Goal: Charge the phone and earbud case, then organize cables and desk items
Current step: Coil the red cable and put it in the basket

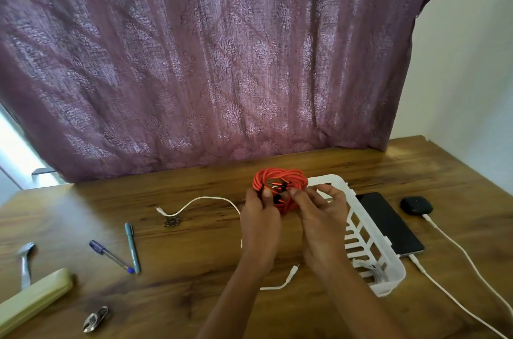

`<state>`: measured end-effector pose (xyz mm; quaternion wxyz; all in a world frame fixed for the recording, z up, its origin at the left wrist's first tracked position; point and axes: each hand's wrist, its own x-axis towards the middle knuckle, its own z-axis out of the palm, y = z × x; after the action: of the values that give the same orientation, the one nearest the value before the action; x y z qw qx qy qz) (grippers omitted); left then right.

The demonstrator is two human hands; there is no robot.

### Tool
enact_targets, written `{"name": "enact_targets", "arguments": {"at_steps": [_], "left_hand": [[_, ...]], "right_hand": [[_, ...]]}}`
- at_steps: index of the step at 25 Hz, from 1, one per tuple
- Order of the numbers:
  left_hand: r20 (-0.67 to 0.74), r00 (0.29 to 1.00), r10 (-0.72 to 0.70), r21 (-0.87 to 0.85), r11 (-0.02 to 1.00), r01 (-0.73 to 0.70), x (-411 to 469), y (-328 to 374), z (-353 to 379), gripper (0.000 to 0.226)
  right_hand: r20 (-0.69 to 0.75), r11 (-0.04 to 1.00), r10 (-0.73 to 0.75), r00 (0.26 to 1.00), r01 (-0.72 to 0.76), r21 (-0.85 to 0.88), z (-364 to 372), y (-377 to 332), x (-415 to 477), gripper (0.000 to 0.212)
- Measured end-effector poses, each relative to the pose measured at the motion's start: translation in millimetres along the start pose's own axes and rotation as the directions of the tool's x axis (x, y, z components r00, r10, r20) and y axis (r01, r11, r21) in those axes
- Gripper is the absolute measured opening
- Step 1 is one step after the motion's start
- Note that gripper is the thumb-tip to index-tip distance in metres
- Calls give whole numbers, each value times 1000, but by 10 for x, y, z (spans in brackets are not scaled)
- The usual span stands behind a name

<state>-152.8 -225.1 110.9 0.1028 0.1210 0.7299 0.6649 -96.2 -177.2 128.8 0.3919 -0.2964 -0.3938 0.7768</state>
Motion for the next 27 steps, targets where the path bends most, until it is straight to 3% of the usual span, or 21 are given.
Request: {"name": "enact_targets", "arguments": {"at_steps": [7,9,12,17,19,22,25,27], "left_hand": [[-82,996,28,-10,1000,-29,35,103,-19,15],[-68,997,32,12,999,-31,66,108,-29,7],[-9,998,-54,-96,994,53,117,136,-41,18],[-40,992,-117,-109,988,112,135,177,-57,17],[92,977,-192,-255,944,210,147,182,-82,13],[238,952,-192,-336,903,267,158,176,-130,5],[346,927,-142,-360,893,271,185,151,-181,11],[384,913,-135,-364,887,285,212,144,-199,19]], "right_hand": [[-25,1000,2,1000,-2,2,-18,-32,96,38],[-21,997,-48,999,47,-55,-14,-48,117,36],[-26,976,-107,994,100,-195,-16,-49,145,36],[26,884,-236,971,225,-409,-52,-26,140,38],[7,928,-121,993,115,-355,-54,-53,200,39],[98,978,206,974,-200,-63,-80,-87,302,37],[184,956,291,939,-277,-100,-135,-109,377,21],[203,951,305,931,-283,-127,-166,-122,394,21]]}}
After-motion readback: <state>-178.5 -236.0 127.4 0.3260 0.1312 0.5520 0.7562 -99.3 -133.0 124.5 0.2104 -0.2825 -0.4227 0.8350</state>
